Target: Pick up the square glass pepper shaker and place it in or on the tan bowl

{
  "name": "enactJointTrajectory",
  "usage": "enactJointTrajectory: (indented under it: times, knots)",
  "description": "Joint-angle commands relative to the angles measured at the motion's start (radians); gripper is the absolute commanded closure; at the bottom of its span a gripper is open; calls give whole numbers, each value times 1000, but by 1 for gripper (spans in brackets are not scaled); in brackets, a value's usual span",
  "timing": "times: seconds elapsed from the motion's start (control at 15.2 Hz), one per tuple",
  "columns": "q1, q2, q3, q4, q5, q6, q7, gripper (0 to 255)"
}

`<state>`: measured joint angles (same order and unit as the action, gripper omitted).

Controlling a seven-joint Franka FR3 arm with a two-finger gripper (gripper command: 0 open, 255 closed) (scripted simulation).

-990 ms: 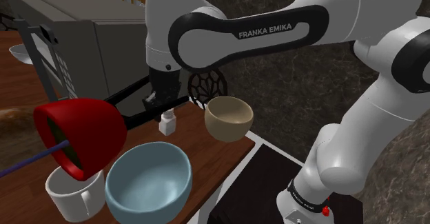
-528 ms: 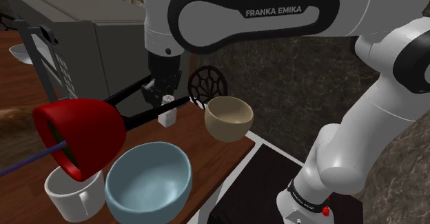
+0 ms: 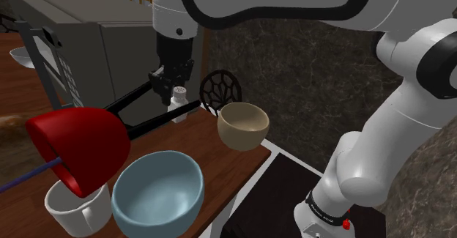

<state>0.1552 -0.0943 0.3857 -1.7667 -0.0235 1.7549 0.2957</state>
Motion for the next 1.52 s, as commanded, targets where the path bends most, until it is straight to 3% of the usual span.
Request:
enactJointTrajectory:
  times: [0.0,0.59,0.99,1.45]
  knots:
    - [0,5,1,35,-2,-30,0,255]
    - [2,35,5,179,-13,-148,3,255]
    - [-33,-198,-78,-44,62,-142,-124,255]
    - [-46,-429,-191,-232,83,-183,-259,255]
